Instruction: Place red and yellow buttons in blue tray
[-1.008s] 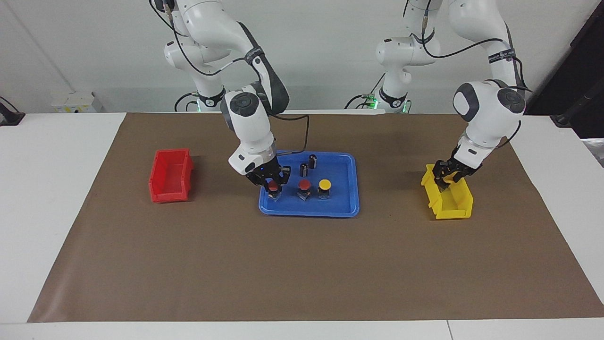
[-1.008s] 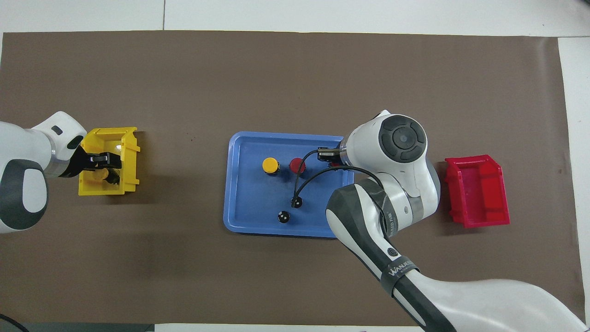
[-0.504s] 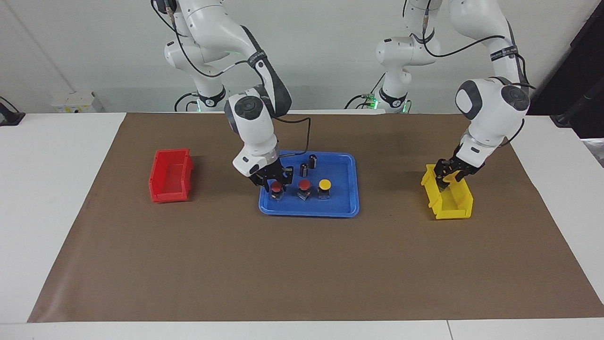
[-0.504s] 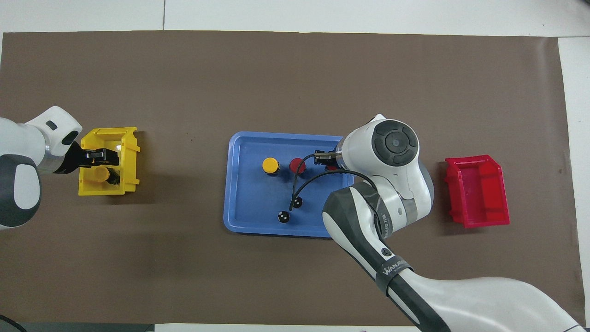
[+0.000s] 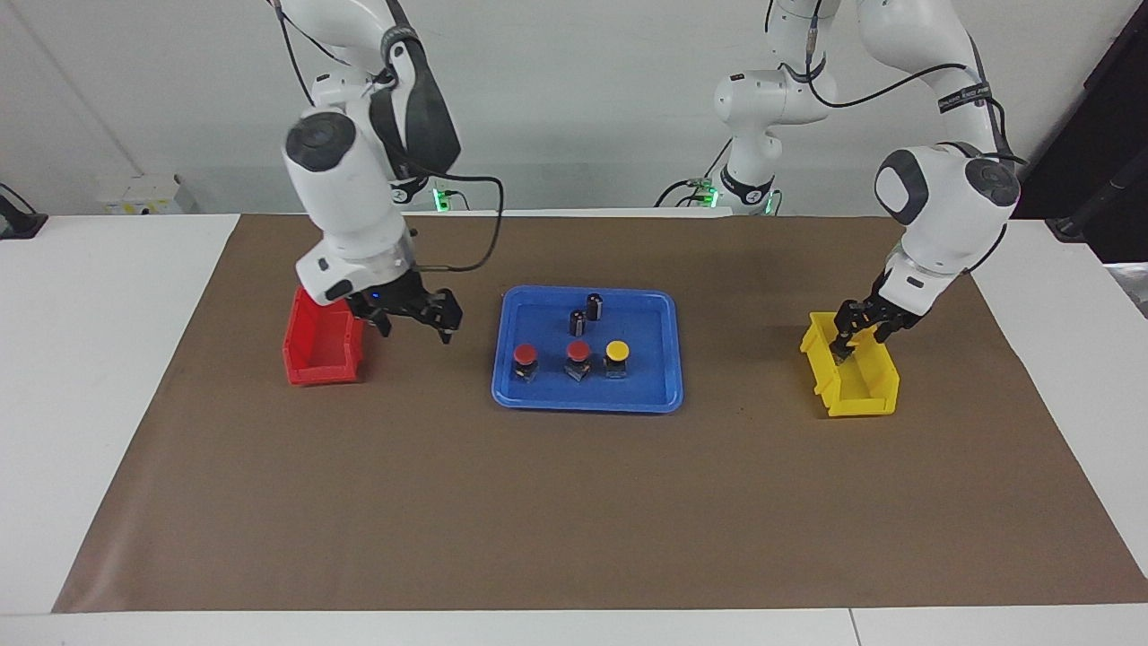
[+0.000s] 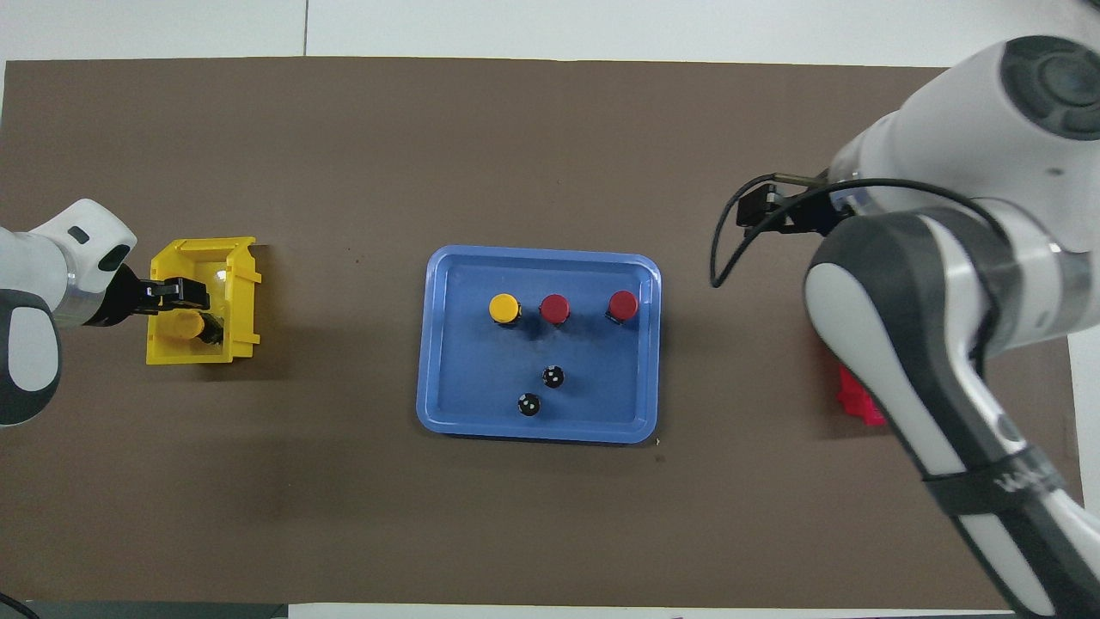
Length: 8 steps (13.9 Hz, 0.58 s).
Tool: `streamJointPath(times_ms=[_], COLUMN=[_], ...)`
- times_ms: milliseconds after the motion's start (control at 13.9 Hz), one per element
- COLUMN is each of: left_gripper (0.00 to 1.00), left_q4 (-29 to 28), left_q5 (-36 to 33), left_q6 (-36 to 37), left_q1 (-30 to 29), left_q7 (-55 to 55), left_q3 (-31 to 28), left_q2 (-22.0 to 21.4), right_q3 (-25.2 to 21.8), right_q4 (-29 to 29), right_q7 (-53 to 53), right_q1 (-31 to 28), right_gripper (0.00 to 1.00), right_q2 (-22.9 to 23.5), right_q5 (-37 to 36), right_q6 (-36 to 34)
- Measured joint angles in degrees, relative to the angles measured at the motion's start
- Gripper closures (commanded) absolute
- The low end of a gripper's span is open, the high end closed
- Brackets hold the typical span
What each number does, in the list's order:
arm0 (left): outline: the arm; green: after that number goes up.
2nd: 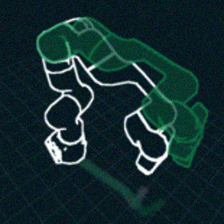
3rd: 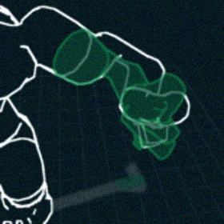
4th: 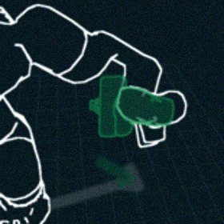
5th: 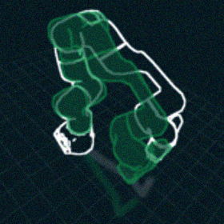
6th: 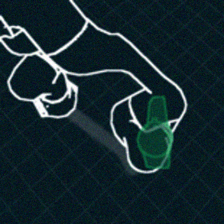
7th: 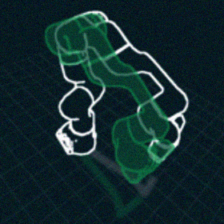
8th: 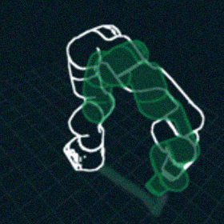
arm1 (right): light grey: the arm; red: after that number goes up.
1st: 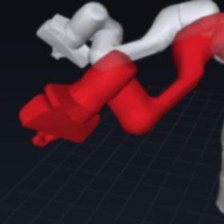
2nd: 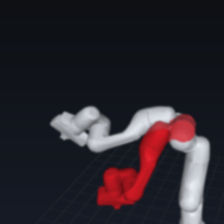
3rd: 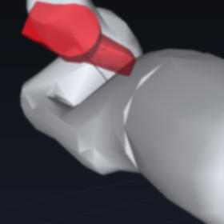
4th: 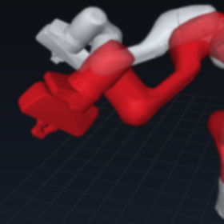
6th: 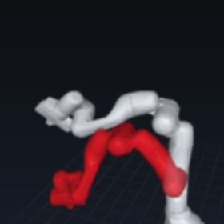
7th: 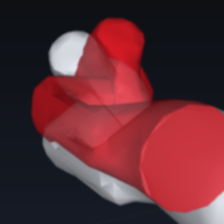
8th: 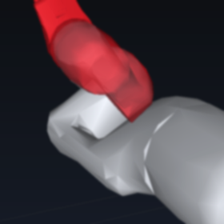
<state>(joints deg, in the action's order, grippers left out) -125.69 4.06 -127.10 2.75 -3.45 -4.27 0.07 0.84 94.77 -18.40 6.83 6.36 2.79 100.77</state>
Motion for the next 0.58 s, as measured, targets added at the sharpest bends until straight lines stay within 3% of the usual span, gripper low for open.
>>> streamJointPath(times_ms=[288, 360, 432, 504, 576], left_gripper=[0.28, 0.4, 0.85, 0.98, 0.99], left_q4=[-2.16, -2.65, -2.97, -3.09, -3.09], left_q5=[0.0, 0.0, 0.0, 0.0, 0.0], left_q6=[-1.63, -2.32, -2.87, -3.34, -3.67], left_q1=[-0.01, 0.0, 0.0, -0.01, -0.01], left_q7=[-0.07, -0.15, -0.39, -0.56, -0.63], left_q3=[0.15, 0.17, 0.18, 0.18, 0.18], left_q2=[0.03, 0.06, 0.14, 0.24, 0.3], right_q3=[-0.06, -0.04, -0.03, -0.08, -0.12], right_q4=[-3.15, -4.6, -5.83, -6.41, -6.44], right_q7=[9.81, 12.99, 16.37, 19.13, 20.48], right_q1=[-8.08, -9.89, -11.87, -13.6, -14.51], right_gripper=[0.0, 0.0, 0.0, 0.0, 0.0], right_q2=[-4.99, -5.35, -5.4, -5.39, -5.38], right_q5=[-0.35, -0.53, -0.57, -0.96, -1.74], right_q6=[-9.98, -11.95, -13.08, -13.42, -13.5])
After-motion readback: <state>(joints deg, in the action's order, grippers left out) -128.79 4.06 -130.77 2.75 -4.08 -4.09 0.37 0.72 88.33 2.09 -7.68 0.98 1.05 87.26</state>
